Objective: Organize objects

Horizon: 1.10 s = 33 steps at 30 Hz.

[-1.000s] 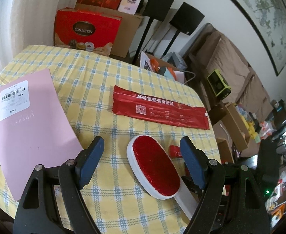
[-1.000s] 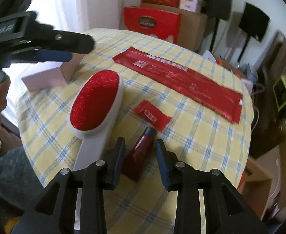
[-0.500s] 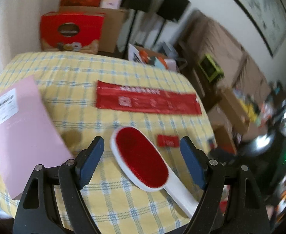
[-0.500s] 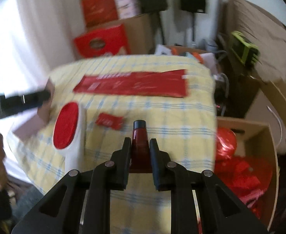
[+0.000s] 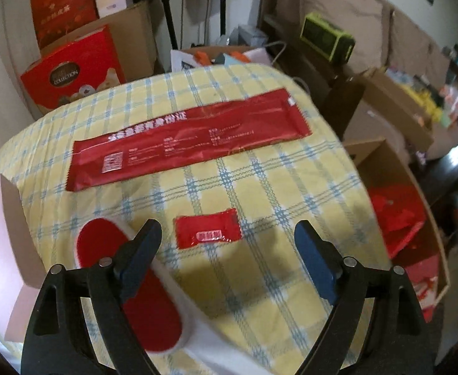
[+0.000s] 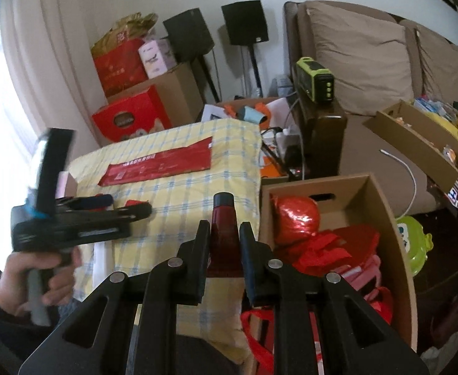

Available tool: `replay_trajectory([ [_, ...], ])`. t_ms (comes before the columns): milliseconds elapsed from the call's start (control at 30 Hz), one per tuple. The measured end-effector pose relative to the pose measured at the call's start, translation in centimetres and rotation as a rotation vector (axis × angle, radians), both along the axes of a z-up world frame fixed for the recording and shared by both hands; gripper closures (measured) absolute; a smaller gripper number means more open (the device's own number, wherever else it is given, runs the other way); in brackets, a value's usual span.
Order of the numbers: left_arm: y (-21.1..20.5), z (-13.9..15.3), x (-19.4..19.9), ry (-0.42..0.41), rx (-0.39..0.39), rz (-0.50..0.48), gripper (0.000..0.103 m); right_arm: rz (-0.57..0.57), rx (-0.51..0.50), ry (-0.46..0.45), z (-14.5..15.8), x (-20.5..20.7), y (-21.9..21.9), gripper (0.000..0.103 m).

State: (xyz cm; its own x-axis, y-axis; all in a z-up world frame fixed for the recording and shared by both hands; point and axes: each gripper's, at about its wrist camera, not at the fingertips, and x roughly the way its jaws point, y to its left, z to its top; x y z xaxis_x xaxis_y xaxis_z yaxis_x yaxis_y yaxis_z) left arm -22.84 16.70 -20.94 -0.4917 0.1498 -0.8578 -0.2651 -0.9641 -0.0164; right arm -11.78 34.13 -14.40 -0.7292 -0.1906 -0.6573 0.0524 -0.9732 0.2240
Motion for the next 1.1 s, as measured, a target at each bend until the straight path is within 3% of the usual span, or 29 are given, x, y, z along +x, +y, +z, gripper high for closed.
replay_trajectory([
  [133, 1.0, -1.3, -0.3, 0.002, -0.057, -0.008, 0.016, -0.012, -0.027, 0.003, -0.6, 0.8, 0.9, 0.085],
  [333, 0.4, -1.5, -0.9, 0.014, -0.005, 0.045, 0.019, -0.019, -0.038, -0.012, -1.2, 1.1, 1.4, 0.085],
  [367, 0.2, -1.4, -0.8, 0.024, -0.007, 0.060, 0.025, -0.023, -0.046, -0.011, -1.2, 1.2, 1.6, 0.085],
  [500, -0.4, -0.9, -0.5, 0.042, 0.008, 0.101, 0.077, -0.030, -0.075, 0.008, -0.6, 1.7, 2.1, 0.085],
  [567, -0.8, -0.9, -0.4, 0.035, 0.026, 0.104, 0.091, -0.032, -0.081, 0.016, -0.3, 1.9, 2.3, 0.085],
  [733, -1.2, -0.7, -0.3, 0.003, 0.090, 0.103, 0.095, -0.031, -0.087, 0.036, 0.4, 2.3, 2.2, 0.085],
  [933, -1.1, 0.6, 0.9, 0.030, 0.135, 0.085, 0.096, -0.024, -0.084, 0.051, 1.1, 2.5, 1.9, 0.085],
  [1100, -1.8, 2.7, 1.7, 0.040, 0.230, 0.066, 0.096, -0.030, -0.082, 0.064, 1.7, 2.9, 1.9, 0.085],
])
